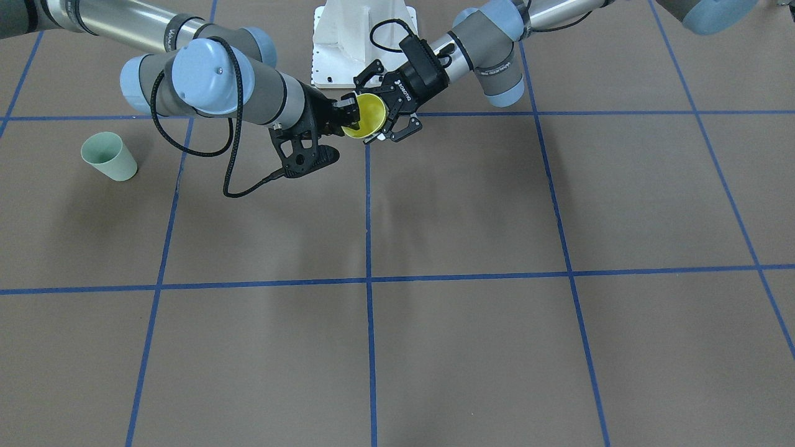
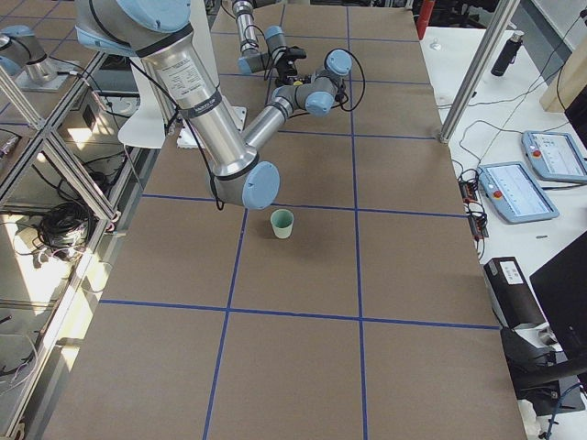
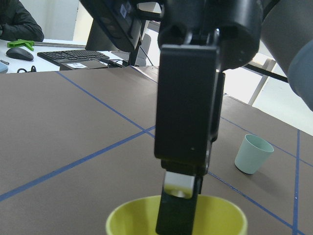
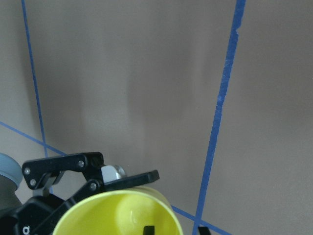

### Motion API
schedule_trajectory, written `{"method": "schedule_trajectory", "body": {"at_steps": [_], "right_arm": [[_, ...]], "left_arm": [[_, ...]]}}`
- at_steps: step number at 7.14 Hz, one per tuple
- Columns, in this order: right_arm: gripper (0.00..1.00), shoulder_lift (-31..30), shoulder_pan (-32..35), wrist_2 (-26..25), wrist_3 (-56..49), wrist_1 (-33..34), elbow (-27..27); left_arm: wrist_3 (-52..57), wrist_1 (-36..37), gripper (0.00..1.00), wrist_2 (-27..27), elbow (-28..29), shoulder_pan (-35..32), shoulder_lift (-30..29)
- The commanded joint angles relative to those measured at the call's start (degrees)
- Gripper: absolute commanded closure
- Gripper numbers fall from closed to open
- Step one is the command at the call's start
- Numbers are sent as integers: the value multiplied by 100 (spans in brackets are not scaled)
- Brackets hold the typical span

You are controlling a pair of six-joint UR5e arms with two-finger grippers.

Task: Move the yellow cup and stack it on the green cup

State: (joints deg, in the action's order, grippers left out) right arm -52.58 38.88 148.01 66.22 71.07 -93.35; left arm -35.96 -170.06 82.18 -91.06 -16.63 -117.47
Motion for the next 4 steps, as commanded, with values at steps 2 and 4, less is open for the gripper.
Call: {"method": "schedule_trajectory", "body": {"at_steps": [2, 4], "right_arm": [[100, -51, 5, -26, 5, -14, -86], [100, -130, 5, -87, 14, -14, -166]], "left_arm": [[-113, 8, 79, 0, -9, 2, 5], [-113, -1, 0, -44, 9, 2, 13]]}}
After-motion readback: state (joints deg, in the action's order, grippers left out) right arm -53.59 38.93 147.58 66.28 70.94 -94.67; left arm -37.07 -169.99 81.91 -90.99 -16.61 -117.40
